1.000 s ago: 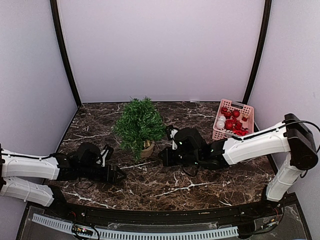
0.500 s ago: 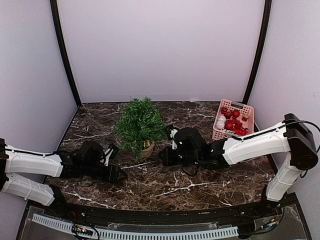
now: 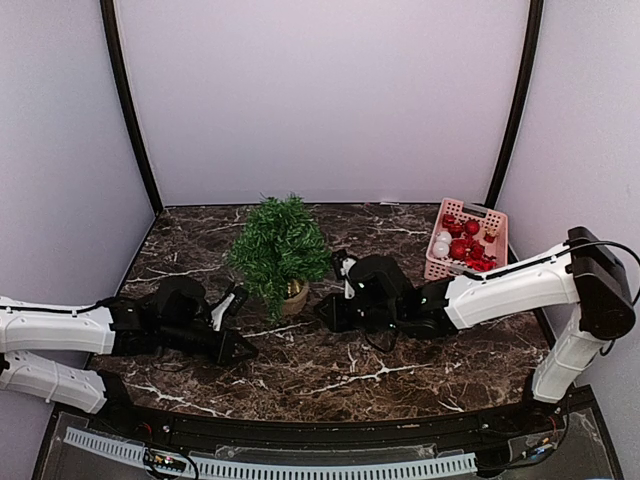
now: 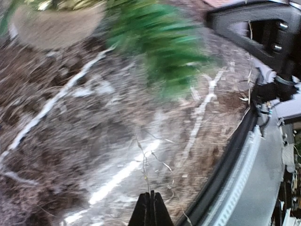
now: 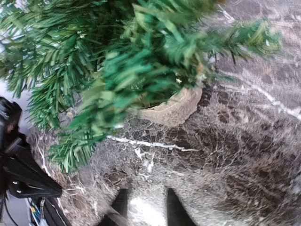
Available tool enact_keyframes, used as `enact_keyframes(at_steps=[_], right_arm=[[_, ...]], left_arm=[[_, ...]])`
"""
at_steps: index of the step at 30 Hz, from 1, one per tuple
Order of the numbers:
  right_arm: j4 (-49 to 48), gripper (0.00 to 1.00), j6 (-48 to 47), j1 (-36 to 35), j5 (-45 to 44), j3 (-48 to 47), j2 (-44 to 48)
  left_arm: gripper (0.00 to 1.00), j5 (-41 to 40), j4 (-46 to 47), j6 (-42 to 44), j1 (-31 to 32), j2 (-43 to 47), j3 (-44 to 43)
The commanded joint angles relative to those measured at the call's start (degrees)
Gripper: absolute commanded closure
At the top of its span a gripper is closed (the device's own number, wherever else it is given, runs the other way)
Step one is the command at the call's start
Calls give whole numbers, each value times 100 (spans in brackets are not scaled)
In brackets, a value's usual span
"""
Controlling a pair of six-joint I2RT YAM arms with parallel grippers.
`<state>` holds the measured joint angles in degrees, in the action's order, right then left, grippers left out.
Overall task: Decorate the small christmas tree
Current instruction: Wrap the light string in the gap of the branches.
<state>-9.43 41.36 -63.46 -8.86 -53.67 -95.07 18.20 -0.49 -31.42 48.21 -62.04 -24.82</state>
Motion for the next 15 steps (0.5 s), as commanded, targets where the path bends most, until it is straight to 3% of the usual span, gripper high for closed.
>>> enact_keyframes(at_steps=[1,3,6,10,15], right_arm=[[-23,55,-74,122,-90,123,543],[81,39,-75,140,-140,294,830],[253,27,-33,158,-229,607,1358],[364,18,95,181,-316,1104,2201],[-59,14,365,177,-129,1794,3291]], left_arm=[[100,306,-261,56,357,214,-544],[100,338,-251,-7,531,195,-773],[100,365,-24,-140,776,91,-1113],[100,299,302,-170,1066,-300,-1562],[100,-103,848,-365,1339,-976,-2034]])
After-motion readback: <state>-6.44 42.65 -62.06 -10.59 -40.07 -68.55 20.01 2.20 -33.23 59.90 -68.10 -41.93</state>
